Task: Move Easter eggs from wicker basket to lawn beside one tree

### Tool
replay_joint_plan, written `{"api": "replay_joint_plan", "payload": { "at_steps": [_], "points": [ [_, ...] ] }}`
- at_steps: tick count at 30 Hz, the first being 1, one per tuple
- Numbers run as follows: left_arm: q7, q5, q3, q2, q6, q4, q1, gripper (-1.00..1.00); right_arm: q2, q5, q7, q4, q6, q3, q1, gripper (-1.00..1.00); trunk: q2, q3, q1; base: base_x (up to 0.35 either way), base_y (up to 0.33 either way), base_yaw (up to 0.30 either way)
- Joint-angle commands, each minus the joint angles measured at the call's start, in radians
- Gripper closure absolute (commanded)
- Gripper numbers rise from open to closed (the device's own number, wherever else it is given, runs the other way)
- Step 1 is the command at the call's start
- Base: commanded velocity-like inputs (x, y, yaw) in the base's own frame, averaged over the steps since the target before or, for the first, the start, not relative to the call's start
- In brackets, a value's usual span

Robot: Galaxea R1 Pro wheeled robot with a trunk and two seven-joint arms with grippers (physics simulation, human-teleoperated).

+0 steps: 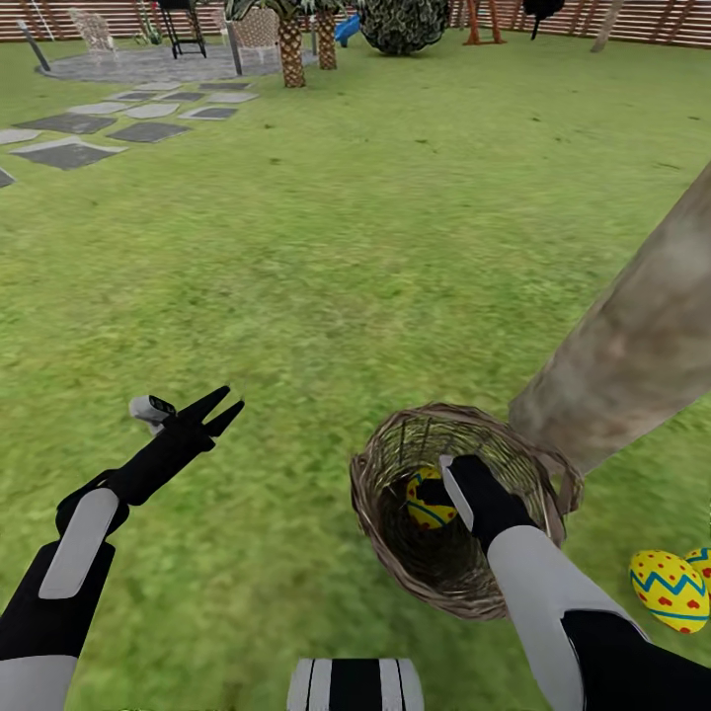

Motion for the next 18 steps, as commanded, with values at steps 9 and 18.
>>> {"api": "replay_joint_plan", "payload": {
  "at_steps": [9, 18],
  "points": [
    [-0.005, -0.002, -0.005, 0.006, 0.008, 0.007, 0.005, -1.00, 0.005, 0.008, -0.007, -0.007, -0.098, -0.011, -0.006, -1.00, -0.002, -0.032, 0.003, 0.000, 0.000, 0.001],
    [-0.003, -0.037, -0.027, 0.057, 0.009, 0.009, 0.056, -1.00, 0.012, -0.042, -0.010, -0.039, -0.133, -0.062, -0.032, -1.00, -0.002, -0.032, 0.003, 0.000, 0.000, 0.000]
  ]
}}
